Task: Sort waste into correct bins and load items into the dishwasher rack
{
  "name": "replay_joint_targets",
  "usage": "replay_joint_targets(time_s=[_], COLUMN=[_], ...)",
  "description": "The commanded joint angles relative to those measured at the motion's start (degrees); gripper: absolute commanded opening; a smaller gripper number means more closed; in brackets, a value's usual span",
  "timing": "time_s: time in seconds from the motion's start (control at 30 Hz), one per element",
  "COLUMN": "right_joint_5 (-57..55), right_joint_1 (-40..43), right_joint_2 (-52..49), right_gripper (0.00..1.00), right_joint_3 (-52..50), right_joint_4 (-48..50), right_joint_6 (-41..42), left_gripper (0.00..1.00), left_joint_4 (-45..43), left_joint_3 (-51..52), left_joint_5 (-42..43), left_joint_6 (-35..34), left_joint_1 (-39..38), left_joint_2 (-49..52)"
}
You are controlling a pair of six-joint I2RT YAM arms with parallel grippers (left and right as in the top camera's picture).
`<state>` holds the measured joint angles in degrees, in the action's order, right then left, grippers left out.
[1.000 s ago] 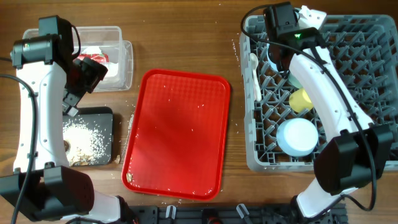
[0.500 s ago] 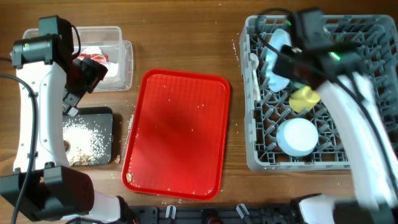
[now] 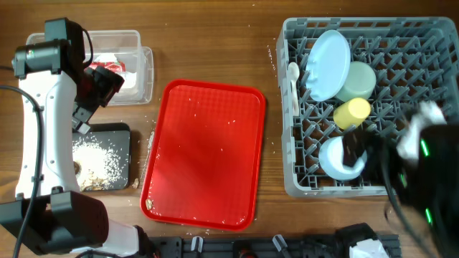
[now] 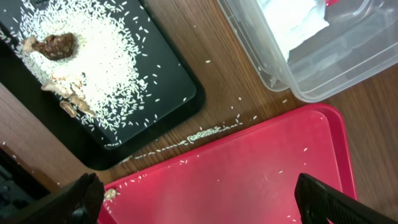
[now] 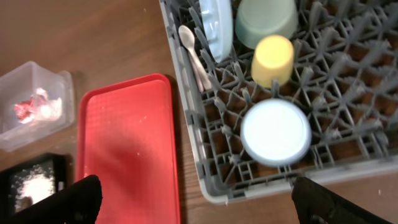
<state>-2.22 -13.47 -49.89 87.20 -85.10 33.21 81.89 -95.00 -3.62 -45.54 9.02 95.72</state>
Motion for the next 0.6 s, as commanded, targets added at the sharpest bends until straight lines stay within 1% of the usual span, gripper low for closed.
replay_joint_targets(time_s=[0.0,0.07,0.1,0.2,0.27,0.4,0.5,0.57], right_joint_5=[1.3,1.3,1.2,0.9,1.0,-2.7,-4.2,-3.9], right_joint_1=[-0.2,-0.2,-0.2,-0.2,-0.2,-0.2,-0.2,-0.2], right_joint_2=[10.9,16.1,17.3,19.2,19.1,19.1,19.1,19.5], right_gripper=[1.00,1.00,1.00,1.00,1.00,1.00,1.00,1.00], right_joint_3=[-7.1,-10.0,-10.5,-10.7,-10.7,-10.7,-10.8,-12.3], right_joint_4=[-0.6,-2.7,-3.5,-7.0,-7.0,-6.8,-3.2,2.6], right_joint_6=[9.3,19.1,21.8,22.9,22.3,21.1,14.2,8.9], left_gripper=[1.00,1.00,1.00,1.00,1.00,1.00,1.00,1.00], left_joint_4=[0.0,0.0,0.0,0.0,0.0,0.0,0.0,0.0], left_joint_3=[-0.2,-0.2,-0.2,-0.2,-0.2,-0.2,-0.2,-0.2], left_joint_5=[-0.8,-0.8,-0.8,-0.8,-0.8,-0.8,-0.8,-0.8], left_joint_6=[0.1,0.1,0.1,0.1,0.1,0.1,0.1,0.1], left_joint_1=[0.3,0.3,0.3,0.3,0.3,0.3,0.3,0.3], left_joint_2=[0.0,0.0,0.0,0.0,0.0,0.0,0.0,0.0])
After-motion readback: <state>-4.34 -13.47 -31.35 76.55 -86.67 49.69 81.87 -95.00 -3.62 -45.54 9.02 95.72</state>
